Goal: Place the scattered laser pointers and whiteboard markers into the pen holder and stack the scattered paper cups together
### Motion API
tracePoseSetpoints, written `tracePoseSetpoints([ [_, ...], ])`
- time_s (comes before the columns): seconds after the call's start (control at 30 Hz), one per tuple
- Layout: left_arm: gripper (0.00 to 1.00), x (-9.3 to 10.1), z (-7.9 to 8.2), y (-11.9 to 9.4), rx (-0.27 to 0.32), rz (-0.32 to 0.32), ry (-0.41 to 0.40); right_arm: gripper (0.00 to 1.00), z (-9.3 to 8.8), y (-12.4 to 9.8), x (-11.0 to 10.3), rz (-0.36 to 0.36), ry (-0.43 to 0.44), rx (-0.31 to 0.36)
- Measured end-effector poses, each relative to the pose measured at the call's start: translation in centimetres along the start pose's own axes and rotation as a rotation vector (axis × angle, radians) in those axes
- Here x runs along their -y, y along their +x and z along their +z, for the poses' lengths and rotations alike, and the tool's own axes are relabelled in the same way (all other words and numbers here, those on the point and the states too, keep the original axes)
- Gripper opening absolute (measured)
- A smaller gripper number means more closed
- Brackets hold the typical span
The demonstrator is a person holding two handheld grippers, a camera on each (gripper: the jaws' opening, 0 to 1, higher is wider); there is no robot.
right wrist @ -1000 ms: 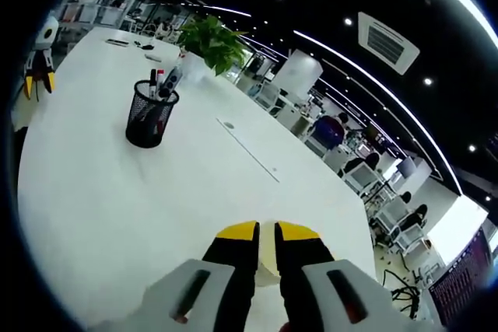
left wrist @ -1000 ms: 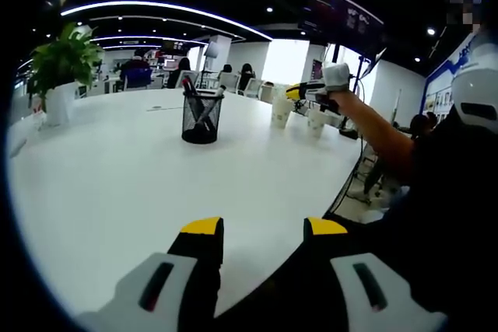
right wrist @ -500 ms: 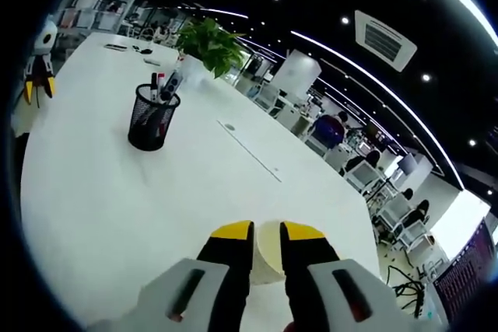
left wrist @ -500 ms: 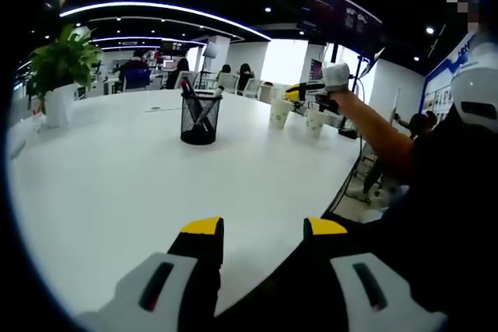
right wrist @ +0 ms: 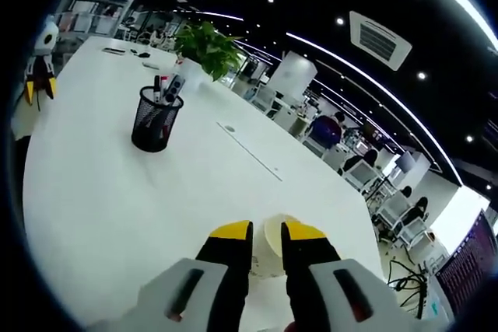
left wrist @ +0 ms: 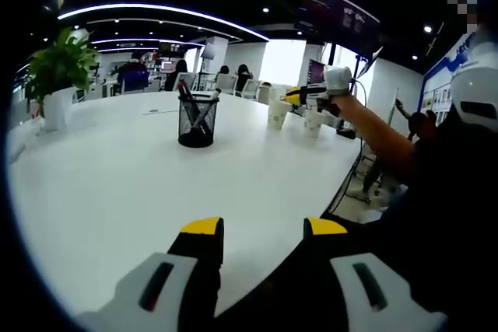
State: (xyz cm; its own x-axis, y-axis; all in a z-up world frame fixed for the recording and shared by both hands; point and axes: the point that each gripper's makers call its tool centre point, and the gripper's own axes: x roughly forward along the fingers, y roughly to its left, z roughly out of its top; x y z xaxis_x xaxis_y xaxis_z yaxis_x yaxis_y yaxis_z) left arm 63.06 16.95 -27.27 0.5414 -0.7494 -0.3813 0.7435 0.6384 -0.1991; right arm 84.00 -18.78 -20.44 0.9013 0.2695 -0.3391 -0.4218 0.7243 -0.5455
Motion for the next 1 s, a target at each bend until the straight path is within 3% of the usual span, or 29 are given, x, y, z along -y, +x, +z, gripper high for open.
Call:
tracePoseSetpoints([
  [0.47, 0.42, 0.2, 0.0, 0.1, 0.006, 0.000, 0.000, 0.19, -0.5, -1.9, -0.6, -0.020, 0.009, 0.008],
  [1.0, 0.42, 0.2, 0.0, 0.3, 0.002, -0.003, 0.002, 0.20, -0.9, -2.5, -1.6, -0.024, 0.031, 0.012],
])
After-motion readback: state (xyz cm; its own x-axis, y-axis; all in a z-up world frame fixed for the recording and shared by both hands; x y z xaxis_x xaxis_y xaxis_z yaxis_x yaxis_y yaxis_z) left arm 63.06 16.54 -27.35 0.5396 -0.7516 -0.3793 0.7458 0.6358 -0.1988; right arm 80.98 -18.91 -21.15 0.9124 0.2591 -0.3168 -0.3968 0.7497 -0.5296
